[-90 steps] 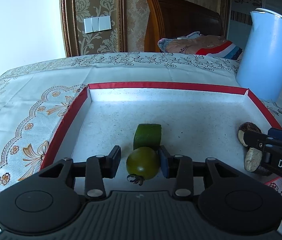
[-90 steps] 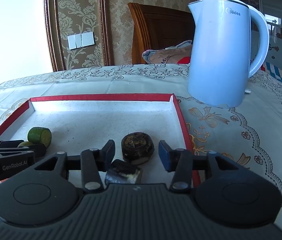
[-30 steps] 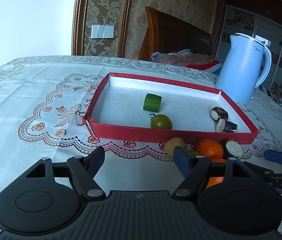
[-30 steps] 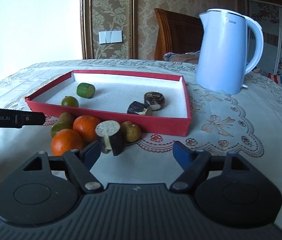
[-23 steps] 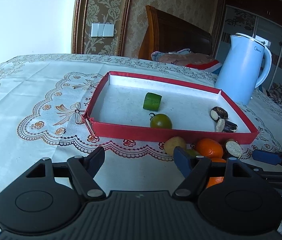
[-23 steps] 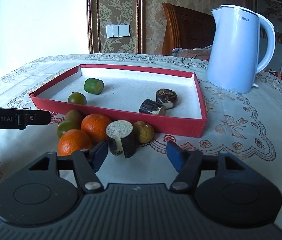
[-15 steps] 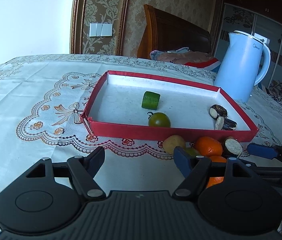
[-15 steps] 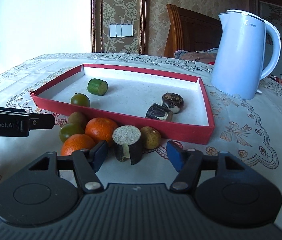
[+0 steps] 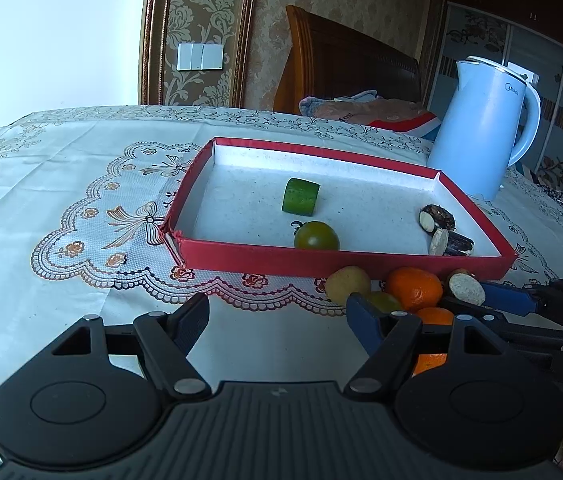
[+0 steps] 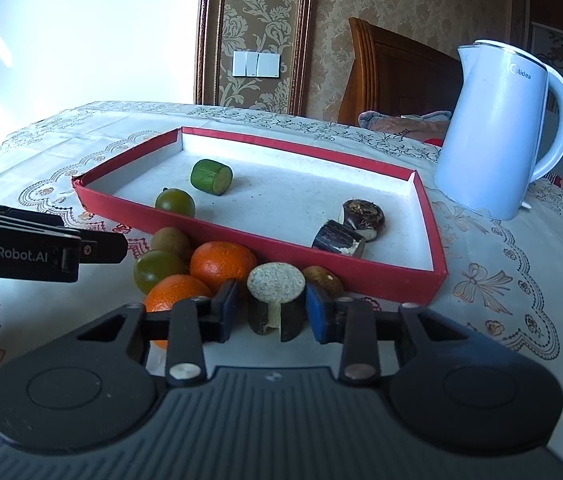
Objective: Organize fruits
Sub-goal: 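Grasp the dark eggplant slice beside the tray with the right tool, then move the left tool toward the orange while the right tool lifts the eggplant slice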
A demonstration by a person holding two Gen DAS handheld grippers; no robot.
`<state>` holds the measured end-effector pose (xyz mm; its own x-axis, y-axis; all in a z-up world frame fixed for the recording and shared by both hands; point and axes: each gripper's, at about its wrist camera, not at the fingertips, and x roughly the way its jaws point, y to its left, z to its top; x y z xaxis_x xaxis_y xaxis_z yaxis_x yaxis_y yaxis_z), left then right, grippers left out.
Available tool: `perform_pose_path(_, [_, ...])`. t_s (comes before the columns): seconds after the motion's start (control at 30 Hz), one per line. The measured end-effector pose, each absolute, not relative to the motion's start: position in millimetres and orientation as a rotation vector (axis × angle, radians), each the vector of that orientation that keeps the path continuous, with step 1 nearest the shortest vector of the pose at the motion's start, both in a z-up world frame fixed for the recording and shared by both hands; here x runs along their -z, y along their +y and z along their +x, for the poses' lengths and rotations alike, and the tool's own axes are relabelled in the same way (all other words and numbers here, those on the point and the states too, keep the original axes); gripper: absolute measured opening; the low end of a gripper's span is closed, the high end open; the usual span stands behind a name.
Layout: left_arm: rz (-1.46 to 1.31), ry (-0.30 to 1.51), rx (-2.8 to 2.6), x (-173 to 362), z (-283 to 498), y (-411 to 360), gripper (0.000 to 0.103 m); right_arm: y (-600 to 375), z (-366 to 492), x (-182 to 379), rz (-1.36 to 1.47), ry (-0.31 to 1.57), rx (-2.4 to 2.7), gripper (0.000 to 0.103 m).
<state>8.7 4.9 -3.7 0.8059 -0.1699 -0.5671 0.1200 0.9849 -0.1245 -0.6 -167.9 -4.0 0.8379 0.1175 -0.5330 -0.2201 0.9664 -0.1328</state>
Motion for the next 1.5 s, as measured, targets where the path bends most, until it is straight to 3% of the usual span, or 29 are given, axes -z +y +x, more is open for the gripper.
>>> perform_pose_path(0.77, [-0.078,0.605,0.205,1.7,2.5,0.2,0.075,-206.4,-35.2,2.9,-0.163,0.545,-0.134,0.03])
perform_pose_path(1.07, [0.05,0.556,0.28,-3.3,-25.4,-40.5,0.075,-231.5,-47.4,3.1,-0.153,0.547,-0.112,0.03])
perform_pose_path(1.5, [0.033,0.628,0.343,-1.9,-21.4,-71.6,0.075,-234.4,-43.7,5.8,-0.126,0.572,-0.116,0.03])
